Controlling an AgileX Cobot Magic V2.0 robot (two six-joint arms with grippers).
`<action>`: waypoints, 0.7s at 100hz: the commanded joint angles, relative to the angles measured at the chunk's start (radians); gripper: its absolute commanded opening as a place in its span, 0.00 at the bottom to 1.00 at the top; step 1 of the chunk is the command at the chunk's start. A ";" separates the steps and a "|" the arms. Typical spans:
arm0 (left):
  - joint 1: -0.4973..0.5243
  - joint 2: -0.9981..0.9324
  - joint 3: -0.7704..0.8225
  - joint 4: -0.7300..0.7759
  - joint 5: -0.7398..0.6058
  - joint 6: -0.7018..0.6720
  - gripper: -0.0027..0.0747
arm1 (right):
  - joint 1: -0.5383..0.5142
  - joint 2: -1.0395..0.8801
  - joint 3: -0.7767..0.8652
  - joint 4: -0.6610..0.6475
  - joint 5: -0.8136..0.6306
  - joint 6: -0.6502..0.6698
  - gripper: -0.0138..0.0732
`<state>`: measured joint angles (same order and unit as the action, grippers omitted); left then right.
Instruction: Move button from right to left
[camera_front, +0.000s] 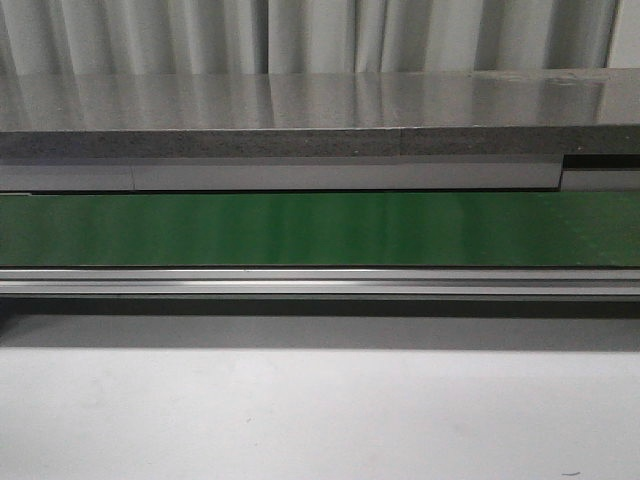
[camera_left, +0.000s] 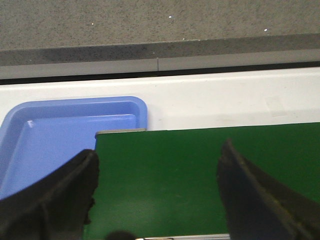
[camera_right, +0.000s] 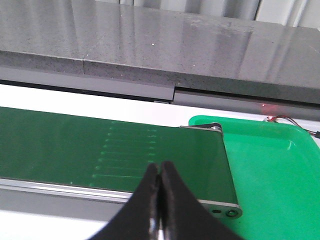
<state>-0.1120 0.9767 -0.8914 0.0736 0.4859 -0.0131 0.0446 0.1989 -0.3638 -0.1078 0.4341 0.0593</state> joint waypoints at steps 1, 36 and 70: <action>-0.008 -0.100 0.064 -0.045 -0.129 -0.002 0.65 | 0.004 0.007 -0.022 -0.001 -0.075 -0.010 0.08; -0.008 -0.501 0.428 -0.044 -0.269 -0.002 0.65 | 0.004 0.007 -0.022 -0.001 -0.075 -0.010 0.08; -0.008 -0.675 0.521 -0.085 -0.262 -0.002 0.64 | 0.004 0.007 -0.022 -0.001 -0.075 -0.010 0.08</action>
<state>-0.1120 0.2984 -0.3491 0.0077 0.3127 -0.0131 0.0446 0.1989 -0.3638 -0.1078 0.4341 0.0593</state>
